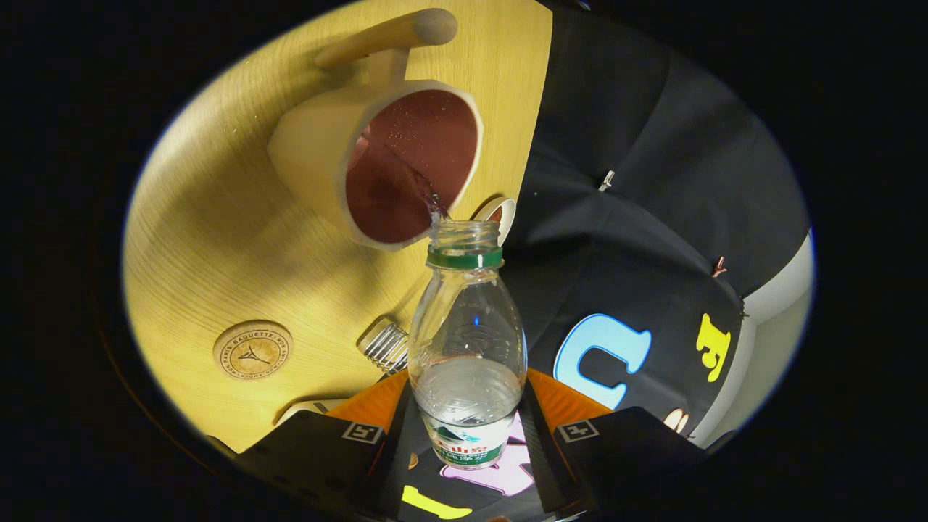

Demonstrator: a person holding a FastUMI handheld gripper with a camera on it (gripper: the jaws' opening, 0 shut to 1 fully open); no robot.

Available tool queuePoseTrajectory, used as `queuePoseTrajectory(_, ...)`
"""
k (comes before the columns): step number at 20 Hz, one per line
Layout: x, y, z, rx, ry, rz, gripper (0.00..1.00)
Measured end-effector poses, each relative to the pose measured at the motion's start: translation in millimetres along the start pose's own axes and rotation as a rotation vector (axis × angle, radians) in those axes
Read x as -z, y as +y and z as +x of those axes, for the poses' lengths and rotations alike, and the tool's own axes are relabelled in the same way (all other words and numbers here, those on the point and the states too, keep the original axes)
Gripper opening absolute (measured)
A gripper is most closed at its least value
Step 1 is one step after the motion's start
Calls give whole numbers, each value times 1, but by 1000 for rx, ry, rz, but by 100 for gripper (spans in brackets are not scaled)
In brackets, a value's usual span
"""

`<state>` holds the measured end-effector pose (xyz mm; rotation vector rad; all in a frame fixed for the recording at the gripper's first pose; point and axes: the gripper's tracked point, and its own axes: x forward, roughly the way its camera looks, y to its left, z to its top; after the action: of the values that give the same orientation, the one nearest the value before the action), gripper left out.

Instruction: Take the bottle from table, then pour the juice into the cup, finally place the bottle on the coaster

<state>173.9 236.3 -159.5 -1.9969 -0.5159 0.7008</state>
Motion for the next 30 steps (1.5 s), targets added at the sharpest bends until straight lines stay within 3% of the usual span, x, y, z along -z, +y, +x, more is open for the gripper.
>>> queuePoseTrajectory(15,-17,-9,-2,15,-54,-164,72)
queuePoseTrajectory(30,-22,-7,-4,10,-53,-196,71)
